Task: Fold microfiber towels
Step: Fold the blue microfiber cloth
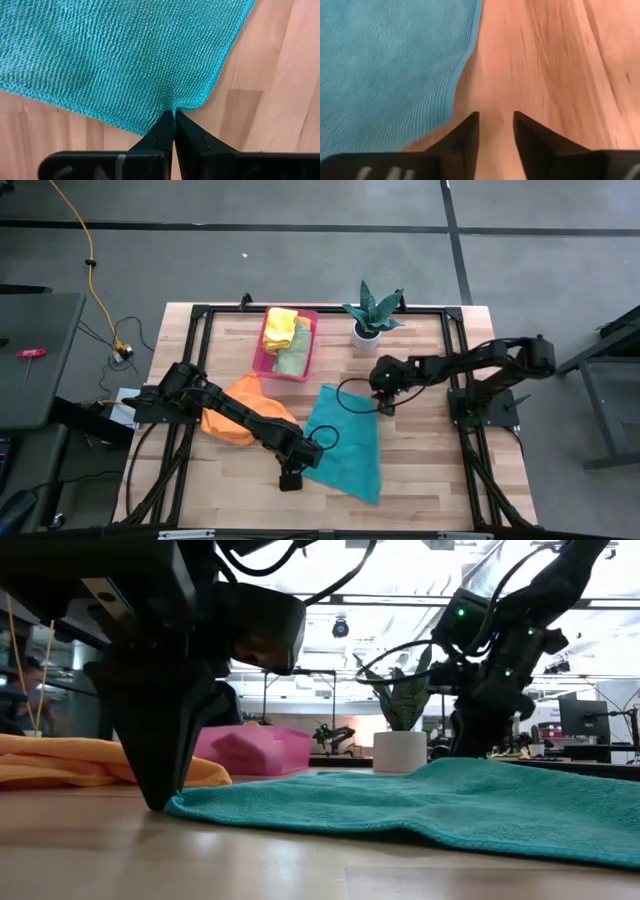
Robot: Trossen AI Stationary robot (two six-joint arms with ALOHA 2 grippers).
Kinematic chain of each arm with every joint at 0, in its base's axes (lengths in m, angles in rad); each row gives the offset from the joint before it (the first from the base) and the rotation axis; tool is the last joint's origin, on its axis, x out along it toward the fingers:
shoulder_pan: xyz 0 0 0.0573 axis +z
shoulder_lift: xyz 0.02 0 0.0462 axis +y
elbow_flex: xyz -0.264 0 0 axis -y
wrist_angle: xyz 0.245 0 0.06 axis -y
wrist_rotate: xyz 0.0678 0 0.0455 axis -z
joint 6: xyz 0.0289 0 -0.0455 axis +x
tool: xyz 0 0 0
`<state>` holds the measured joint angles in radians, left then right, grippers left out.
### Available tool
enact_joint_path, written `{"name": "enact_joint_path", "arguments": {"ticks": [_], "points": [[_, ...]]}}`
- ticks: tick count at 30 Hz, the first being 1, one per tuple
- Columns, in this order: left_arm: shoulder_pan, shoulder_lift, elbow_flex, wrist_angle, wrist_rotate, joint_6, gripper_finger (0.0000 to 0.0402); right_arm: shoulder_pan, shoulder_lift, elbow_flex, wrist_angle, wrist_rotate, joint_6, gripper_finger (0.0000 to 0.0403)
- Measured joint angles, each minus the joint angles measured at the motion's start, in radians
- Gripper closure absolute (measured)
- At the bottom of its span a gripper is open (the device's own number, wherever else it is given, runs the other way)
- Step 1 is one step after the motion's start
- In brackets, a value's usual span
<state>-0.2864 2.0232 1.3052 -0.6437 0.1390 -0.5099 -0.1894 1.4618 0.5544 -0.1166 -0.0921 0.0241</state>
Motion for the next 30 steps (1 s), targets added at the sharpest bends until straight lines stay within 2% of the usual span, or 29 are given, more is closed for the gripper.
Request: {"name": "enact_joint_path", "arguments": {"ticks": [5,7,12,18,24,27,30], "points": [[0.004,0.0,0.0,0.014,-0.001,-0.013,0.0401,0.014,0.067,0.002,0.075,0.016,0.057,0.0381],[0.004,0.0,0.0,0.014,-0.001,-0.014,0.0401,0.02,0.072,0.002,0.096,0.008,0.091,0.0397],[0.004,0.0,0.0,0.013,-0.005,-0.014,0.0401,0.052,0.051,0.0,0.08,-0.15,0.116,0.0392],[0.005,0.0,0.0,0.013,-0.01,-0.013,0.0401,0.123,0.051,0.0,0.093,-0.284,0.218,0.0399],[0.005,0.0,0.0,0.013,-0.013,-0.011,0.0401,0.177,0.051,0.0,0.249,-0.386,0.365,0.0401],[0.005,0.0,0.0,0.013,-0.014,-0.011,0.0401,0.186,0.051,0.002,0.351,-0.393,0.444,0.0402],[0.005,0.0,0.0,0.013,-0.015,-0.011,0.0401,0.198,0.051,0.031,0.369,-0.373,0.483,0.0402]]}}
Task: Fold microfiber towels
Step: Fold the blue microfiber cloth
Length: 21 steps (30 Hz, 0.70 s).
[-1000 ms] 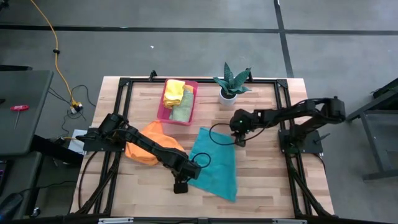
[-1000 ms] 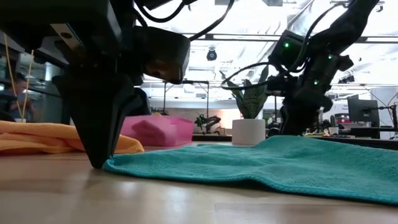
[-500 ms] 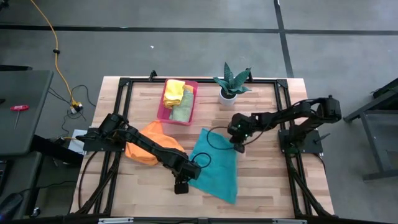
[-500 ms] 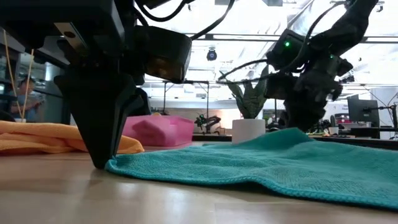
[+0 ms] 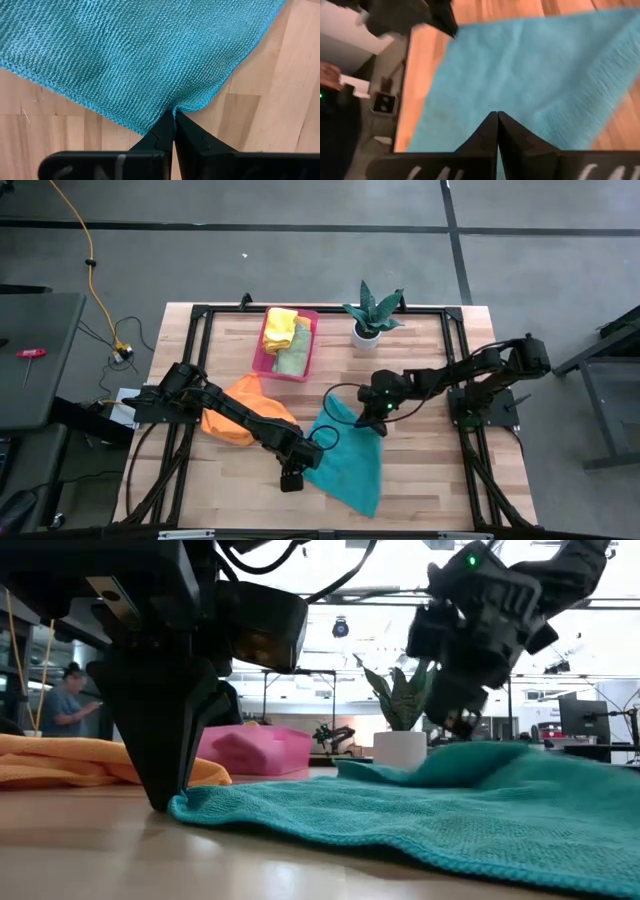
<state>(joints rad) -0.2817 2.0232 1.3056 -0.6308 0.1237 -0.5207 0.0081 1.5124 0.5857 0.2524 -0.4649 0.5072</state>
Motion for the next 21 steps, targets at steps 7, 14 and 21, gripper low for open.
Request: {"name": "enact_joint_path", "arguments": {"ticks": [7,14,21], "points": [[0.0,0.0,0.0,0.001,-0.001,0.0,0.0401,0.022,0.015,0.087,-0.068,0.075,-0.031,0.0403],[-0.002,0.0,0.0,0.004,-0.005,0.0,0.0401,0.016,-0.046,0.155,-0.465,0.209,-0.147,0.0403],[-0.002,0.001,0.0,0.012,-0.005,0.0,0.0401,0.082,-0.253,0.056,-0.676,0.32,-0.097,0.0403]]}}
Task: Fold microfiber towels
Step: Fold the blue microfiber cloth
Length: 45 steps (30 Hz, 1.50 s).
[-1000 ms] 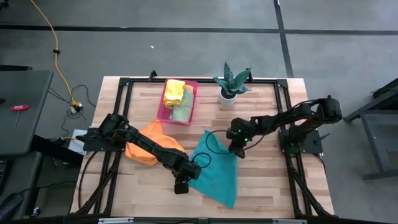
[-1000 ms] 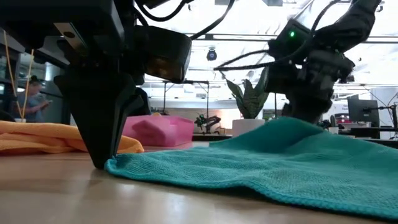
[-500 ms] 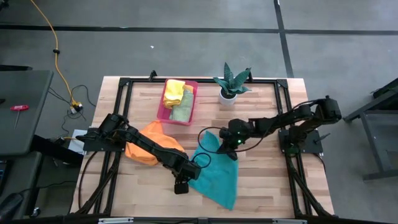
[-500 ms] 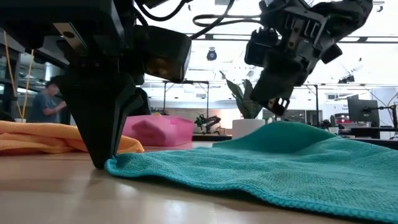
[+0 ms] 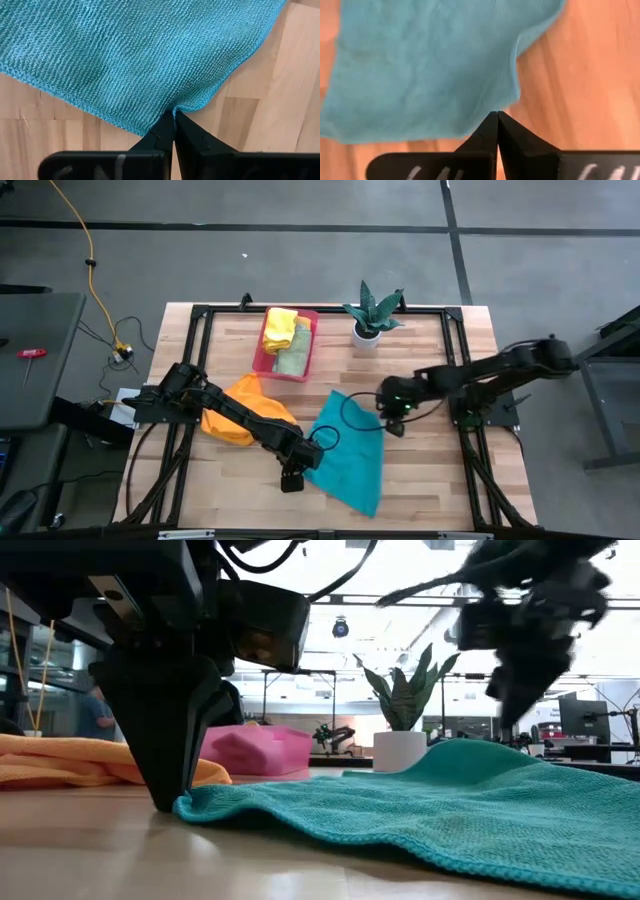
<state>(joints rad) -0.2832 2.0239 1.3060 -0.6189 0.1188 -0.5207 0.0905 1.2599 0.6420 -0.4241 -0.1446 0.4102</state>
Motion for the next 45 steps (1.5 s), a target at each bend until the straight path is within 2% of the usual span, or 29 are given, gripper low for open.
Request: {"name": "enact_joint_path", "arguments": {"ticks": [5,8,13,17,21,28,34,40,45], "points": [[0.0,0.001,0.0,0.025,0.0,0.0,0.0401,0.056,-0.186,-0.184,0.162,0.043,0.276,0.0401],[0.002,0.001,0.0,0.024,0.0,0.0,0.0401,0.065,-0.24,-0.295,0.308,0.043,0.453,0.0382],[0.005,0.001,0.0,0.023,0.003,0.007,0.0401,0.059,-0.222,-0.414,0.471,0.073,0.646,0.0303],[0.006,0.001,0.0,0.024,0.004,0.008,0.0401,0.055,-0.181,-0.442,0.589,0.08,0.744,0.0239],[0.009,0.001,0.0,0.024,0.005,0.008,0.0401,0.054,-0.119,-0.434,0.612,0.061,0.765,0.0207],[0.011,0.001,0.0,0.03,0.004,0.008,0.0401,0.054,-0.011,-0.426,0.821,0.008,0.782,0.0201],[0.011,0.001,0.0,0.029,0.004,0.008,0.0401,0.054,0.017,-0.423,0.95,-0.032,0.805,0.0208],[0.012,0.001,0.0,0.029,0.004,0.008,0.0401,0.054,0.035,-0.334,0.894,-0.039,0.784,0.0238],[0.012,0.001,0.0,0.03,0.004,0.009,0.0401,0.054,0.132,-0.218,0.78,-0.047,0.726,0.026]]}}
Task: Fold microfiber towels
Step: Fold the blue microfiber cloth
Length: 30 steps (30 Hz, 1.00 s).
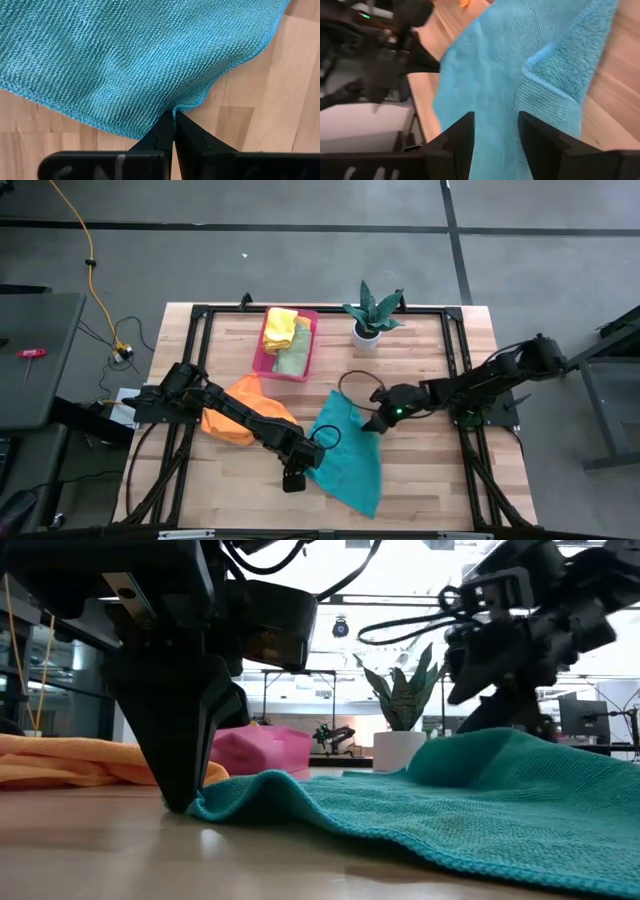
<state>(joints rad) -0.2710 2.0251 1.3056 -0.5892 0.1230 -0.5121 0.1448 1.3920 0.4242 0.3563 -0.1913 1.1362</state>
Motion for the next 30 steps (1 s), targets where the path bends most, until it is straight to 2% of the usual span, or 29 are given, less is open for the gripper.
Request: {"name": "enact_joint_path", "arguments": {"ticks": [9,19,23,25,30], "points": [[-0.001,0.0,0.0,-0.002,0.005,0.003,0.0401,0.0,0.233,0.177,-0.082,-0.045,-0.072,0.0265],[-0.006,0.0,0.001,-0.009,0.008,0.0,0.0401,0.0,0.369,0.335,-0.075,0.006,-0.2,0.0265],[-0.006,0.0,0.001,-0.01,0.011,0.0,0.0401,-0.004,0.339,0.38,-0.106,-0.028,-0.35,0.0265],[-0.006,0.0,0.001,-0.01,0.013,0.0,0.0401,-0.005,0.284,0.392,-0.186,-0.026,-0.427,0.0265],[-0.006,0.0,0.001,-0.008,0.015,0.0,0.0401,0.019,0.094,0.395,-0.534,0.129,-0.57,0.0265]]}}
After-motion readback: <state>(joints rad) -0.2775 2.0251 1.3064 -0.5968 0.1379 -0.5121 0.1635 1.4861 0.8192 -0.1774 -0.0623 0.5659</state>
